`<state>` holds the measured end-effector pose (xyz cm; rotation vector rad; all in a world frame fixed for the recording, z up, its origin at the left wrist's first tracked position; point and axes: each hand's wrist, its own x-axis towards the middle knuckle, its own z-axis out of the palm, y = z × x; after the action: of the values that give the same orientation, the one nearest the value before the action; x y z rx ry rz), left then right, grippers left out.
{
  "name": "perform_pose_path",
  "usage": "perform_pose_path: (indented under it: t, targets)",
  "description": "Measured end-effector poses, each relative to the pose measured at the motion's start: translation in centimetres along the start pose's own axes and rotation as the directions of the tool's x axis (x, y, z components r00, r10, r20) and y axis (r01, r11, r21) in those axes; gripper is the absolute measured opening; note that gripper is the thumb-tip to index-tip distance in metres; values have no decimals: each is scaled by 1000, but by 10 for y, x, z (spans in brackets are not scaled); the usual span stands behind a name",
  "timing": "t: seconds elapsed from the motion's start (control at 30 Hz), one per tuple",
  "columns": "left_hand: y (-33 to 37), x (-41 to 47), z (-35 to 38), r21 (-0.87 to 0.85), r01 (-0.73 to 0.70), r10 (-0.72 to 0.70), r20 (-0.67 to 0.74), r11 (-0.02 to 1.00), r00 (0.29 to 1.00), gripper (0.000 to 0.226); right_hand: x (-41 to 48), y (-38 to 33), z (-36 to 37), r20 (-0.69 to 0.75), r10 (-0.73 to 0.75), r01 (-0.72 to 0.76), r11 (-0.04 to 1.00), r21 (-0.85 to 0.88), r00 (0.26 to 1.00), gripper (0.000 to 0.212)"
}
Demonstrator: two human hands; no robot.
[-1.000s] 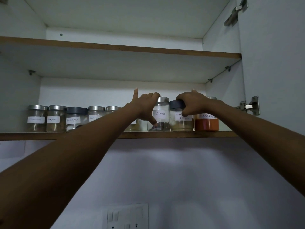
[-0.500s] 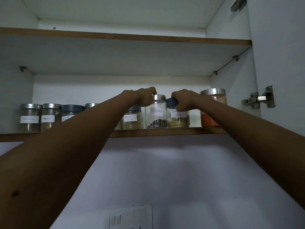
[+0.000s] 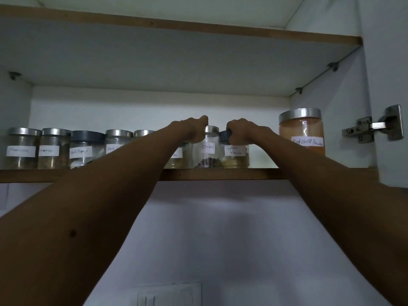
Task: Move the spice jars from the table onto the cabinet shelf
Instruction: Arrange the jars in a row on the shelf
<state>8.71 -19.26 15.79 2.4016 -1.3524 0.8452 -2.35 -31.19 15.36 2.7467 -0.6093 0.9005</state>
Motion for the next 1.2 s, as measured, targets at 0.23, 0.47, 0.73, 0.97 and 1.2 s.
perform_pose_path:
  t: [0.23, 0.47, 0.73, 0.97, 1.2]
  targets:
    - [-3, 5, 17, 130, 25, -19, -46, 991, 999, 43, 23, 1, 17, 17, 37, -37, 998, 44, 999, 35]
    - [-5, 12, 26, 250, 67, -55, -54, 966, 997, 52, 39, 3, 26, 16, 24, -24, 998, 58, 1000, 34]
    - [-4, 24, 38, 341, 111, -95, -64, 933, 993, 55, 42, 4, 29, 42, 11, -14, 997, 75, 999, 35]
    - [-10, 23, 46, 358, 122, -121, -25, 926, 992, 68, 32, 4, 38, 23, -38, 37, 999, 20, 999, 11]
    - [39, -37, 17, 159, 146, -137, -62, 976, 989, 62, 23, -1, 30, -314, -50, 46, 999, -20, 948, 30]
